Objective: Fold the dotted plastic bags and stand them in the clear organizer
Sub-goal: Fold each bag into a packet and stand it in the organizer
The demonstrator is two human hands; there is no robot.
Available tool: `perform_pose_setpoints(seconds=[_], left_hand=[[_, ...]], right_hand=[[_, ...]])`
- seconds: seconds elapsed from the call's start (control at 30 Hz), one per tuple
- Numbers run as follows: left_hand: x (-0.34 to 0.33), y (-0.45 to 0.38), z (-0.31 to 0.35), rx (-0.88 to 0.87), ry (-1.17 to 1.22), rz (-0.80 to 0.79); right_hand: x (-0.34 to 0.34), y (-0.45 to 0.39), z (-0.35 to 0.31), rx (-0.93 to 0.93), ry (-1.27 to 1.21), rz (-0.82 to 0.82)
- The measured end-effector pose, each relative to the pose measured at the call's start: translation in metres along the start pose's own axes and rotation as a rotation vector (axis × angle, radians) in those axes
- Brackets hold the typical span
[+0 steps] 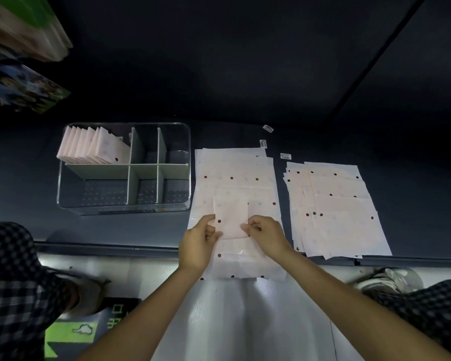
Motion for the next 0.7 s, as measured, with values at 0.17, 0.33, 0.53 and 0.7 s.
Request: perform_pose_setpoints(seconds=[0.17, 0.33, 0.53, 0.7], left_hand=[[-0.002, 0.005, 0.002, -0.138, -0.115, 0.108], [-0.009, 0.019, 0.001, -0.677, -0.661, 0.085], [-0.019, 0.022, -0.03, -0.569, -0.96, -0.285], [-0.022, 0.023, -0.03, -0.566, -0.976, -0.3]], right_hand=[[-0.004, -0.013, -0.008, -0.109, 0.119, 0.002], [-0.006, -0.019, -0.008, -0.126, 0.168, 0.016], [-0.001, -0.019, -0.012, -0.159, 0.153, 0.031], [0.001, -0.022, -0.03, -0.016, -0.444, 0.181]])
Point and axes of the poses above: each hand's wrist, its own y-axis away from the middle knuckle, its own x-axis out of the back of the hand, z = x × y, the point moved 2 cm from there along -y, towards the middle knuckle, and after that the axes turned 3 degrees about -y, right-handed, at the moved point
